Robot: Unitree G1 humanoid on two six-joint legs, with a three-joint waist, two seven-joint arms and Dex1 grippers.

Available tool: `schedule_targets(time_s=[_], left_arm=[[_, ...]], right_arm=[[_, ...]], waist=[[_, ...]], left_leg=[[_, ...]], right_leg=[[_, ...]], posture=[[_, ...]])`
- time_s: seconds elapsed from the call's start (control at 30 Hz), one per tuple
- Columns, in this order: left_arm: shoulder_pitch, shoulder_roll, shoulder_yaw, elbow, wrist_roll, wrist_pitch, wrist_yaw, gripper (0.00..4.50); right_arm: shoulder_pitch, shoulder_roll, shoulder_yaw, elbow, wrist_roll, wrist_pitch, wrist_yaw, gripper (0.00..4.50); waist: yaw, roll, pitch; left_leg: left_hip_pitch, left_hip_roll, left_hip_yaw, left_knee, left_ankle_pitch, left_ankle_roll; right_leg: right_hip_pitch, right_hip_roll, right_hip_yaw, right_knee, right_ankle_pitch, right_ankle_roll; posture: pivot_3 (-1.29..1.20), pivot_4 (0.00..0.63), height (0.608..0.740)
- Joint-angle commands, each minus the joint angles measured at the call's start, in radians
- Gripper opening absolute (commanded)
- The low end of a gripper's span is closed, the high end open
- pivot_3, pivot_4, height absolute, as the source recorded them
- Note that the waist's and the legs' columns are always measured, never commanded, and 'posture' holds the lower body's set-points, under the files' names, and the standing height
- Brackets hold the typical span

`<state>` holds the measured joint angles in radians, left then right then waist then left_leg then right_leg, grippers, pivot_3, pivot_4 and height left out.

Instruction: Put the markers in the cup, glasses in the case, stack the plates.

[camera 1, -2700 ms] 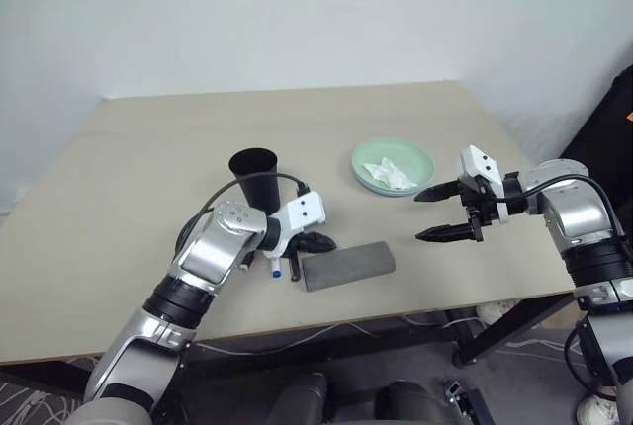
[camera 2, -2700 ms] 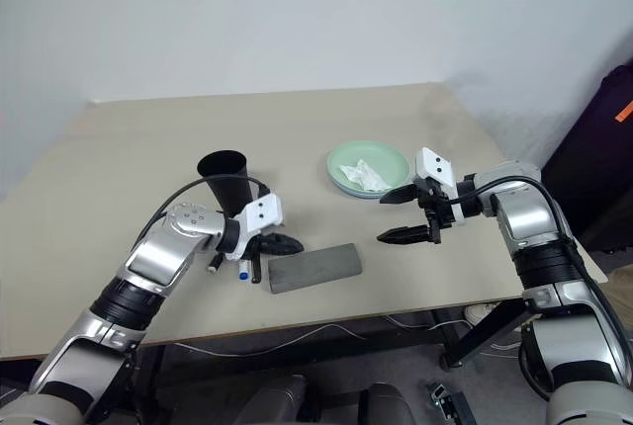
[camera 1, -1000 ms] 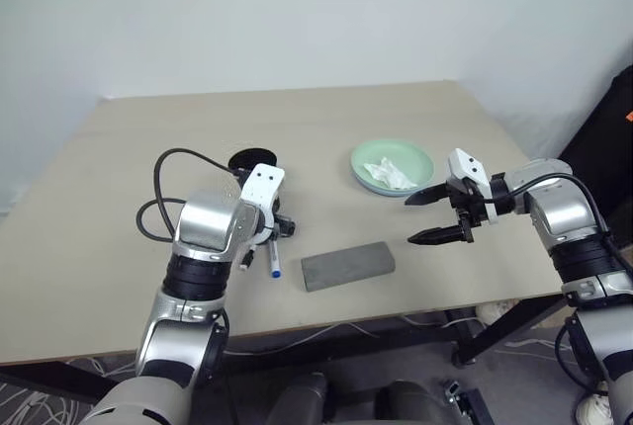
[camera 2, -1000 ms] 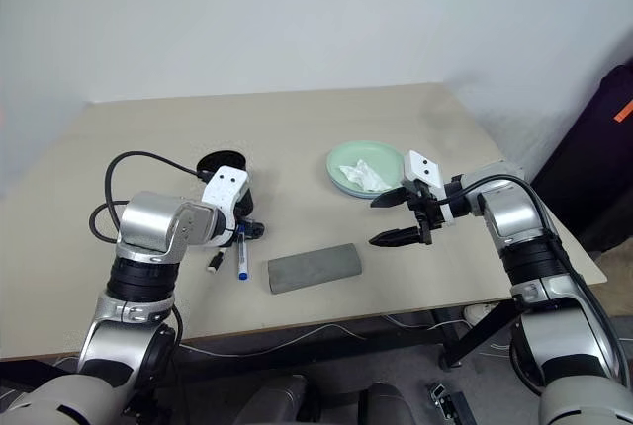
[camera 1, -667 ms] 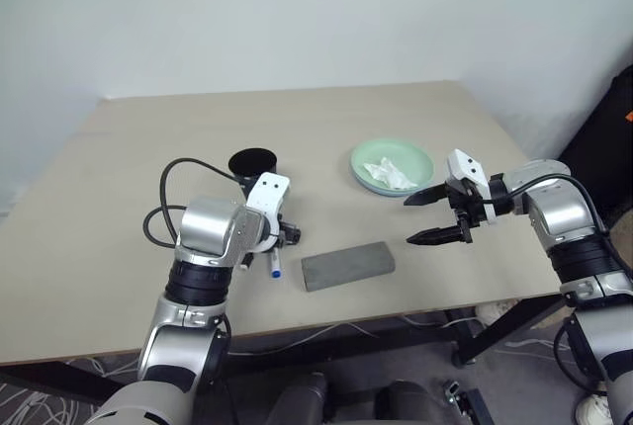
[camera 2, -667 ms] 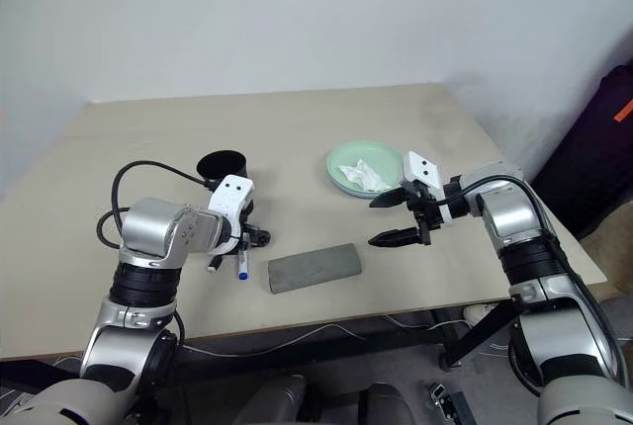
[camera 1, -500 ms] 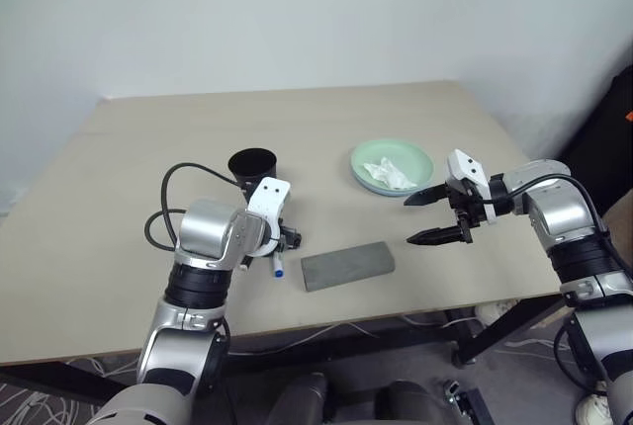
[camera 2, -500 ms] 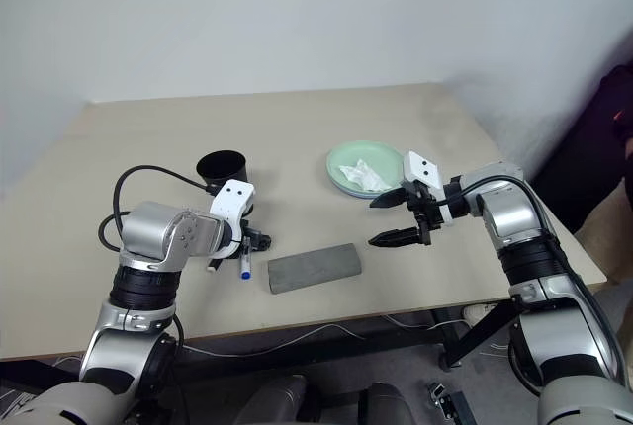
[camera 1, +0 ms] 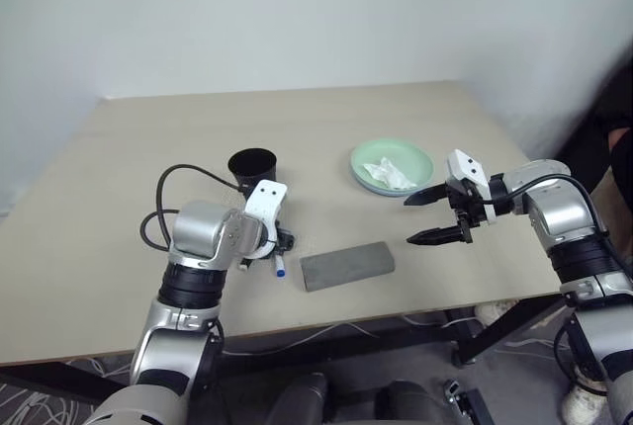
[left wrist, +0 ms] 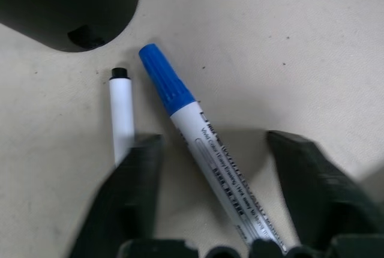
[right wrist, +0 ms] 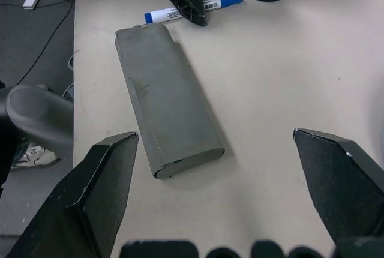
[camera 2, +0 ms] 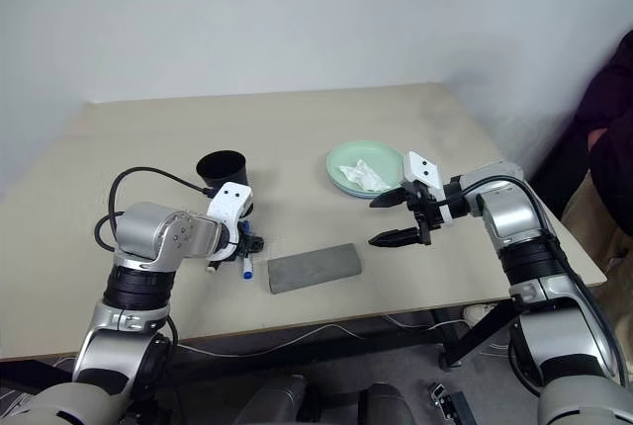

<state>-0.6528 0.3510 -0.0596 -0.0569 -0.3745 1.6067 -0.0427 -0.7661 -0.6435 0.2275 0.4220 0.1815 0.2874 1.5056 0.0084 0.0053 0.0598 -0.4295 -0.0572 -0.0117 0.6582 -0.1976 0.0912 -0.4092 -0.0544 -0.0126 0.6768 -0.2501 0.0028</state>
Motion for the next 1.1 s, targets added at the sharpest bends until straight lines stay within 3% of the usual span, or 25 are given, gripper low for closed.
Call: schedule_targets(time_s=[0.03,0.17,0.43,0.6,0.87,1.1], left_arm=[[-0.010,0.011,0.005,-0.003,-0.028,0.008,0.014,1.40],[-0.013,0.038,-0.024,-0.003,-0.052,0.008,0.012,0.09],[-0.032,0.097,-0.109,-0.030,-0.103,0.008,-0.034,0.09],[-0.077,0.125,-0.165,-0.161,-0.152,-0.021,-0.158,0.09],[-0.080,0.101,-0.097,-0.246,-0.147,-0.401,-0.338,0.09],[-0.123,0.039,0.047,-0.077,-0.024,-0.777,-0.264,0.09]], right_arm=[[-0.014,-0.005,-0.015,-0.013,0.004,-0.009,-0.002,4.50],[-0.012,-0.004,-0.015,-0.018,0.005,-0.006,-0.005,4.50],[-0.016,-0.003,-0.016,-0.018,0.004,-0.003,-0.007,4.50],[-0.020,-0.003,-0.016,-0.013,0.001,-0.003,-0.008,4.50],[-0.024,0.000,-0.016,-0.016,0.001,0.002,-0.008,4.50],[-0.019,-0.005,-0.018,-0.022,0.002,0.009,-0.007,4.50]], waist=[[0.000,0.000,0.000],[-0.001,0.000,0.000],[-0.001,0.000,0.000],[0.000,0.000,0.000],[-0.001,0.000,0.000],[0.000,0.000,0.000]], left_leg=[[0.000,0.000,0.000,0.000,0.000,0.000],[0.000,0.000,0.000,0.000,0.000,0.000],[0.000,0.000,0.000,-0.001,0.000,0.000],[0.000,0.000,0.000,-0.001,0.000,0.000],[0.000,-0.001,0.000,-0.003,0.001,-0.001],[0.000,-0.001,0.000,-0.004,0.001,-0.002]], right_leg=[[0.000,0.000,0.000,0.000,0.000,0.000],[0.000,0.000,0.000,0.000,0.000,0.000],[0.000,0.000,0.001,0.000,0.000,0.000],[-0.001,0.000,0.001,0.000,0.000,0.000],[-0.001,-0.001,0.001,-0.001,0.000,0.000],[-0.001,-0.001,0.001,-0.001,0.000,-0.001]], posture=[[0.00,0.000,0.727],[0.00,0.000,0.727],[0.00,0.000,0.727],[0.00,0.000,0.727],[0.00,0.000,0.727],[0.00,0.000,0.727]])
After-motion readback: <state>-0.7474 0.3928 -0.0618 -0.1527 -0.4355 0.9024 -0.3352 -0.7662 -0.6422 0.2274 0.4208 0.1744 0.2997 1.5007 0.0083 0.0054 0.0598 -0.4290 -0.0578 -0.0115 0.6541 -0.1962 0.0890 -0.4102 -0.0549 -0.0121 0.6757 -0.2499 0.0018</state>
